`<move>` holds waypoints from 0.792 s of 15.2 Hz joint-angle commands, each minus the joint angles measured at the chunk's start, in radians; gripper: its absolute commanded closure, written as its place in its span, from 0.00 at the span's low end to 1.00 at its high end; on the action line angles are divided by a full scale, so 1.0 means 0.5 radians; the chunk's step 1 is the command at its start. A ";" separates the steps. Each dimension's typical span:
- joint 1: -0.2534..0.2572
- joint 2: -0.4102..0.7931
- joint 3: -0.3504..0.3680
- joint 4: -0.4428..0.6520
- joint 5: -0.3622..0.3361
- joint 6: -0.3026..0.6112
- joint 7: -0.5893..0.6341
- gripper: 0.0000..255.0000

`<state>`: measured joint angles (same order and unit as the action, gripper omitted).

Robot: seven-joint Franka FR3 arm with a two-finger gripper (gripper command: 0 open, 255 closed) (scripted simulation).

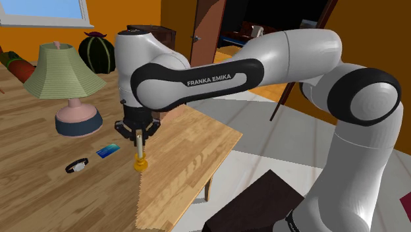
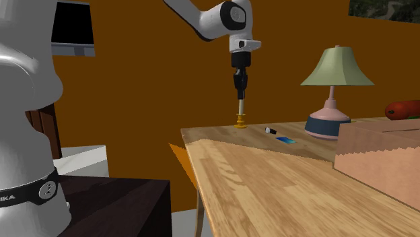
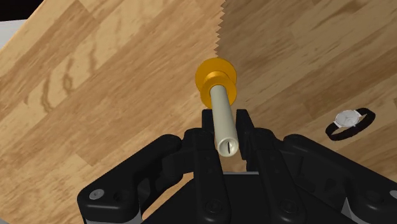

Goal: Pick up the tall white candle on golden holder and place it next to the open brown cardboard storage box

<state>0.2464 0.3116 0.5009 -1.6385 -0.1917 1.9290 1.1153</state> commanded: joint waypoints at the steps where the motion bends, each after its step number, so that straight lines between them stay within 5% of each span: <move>1: 0.001 -0.009 0.003 0.037 0.007 -0.045 -0.005 1.00; 12: 0.018 -0.028 0.016 0.308 0.026 -0.332 -0.030 1.00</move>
<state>0.2540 0.2953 0.5085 -1.5021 -0.1780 1.7792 1.1018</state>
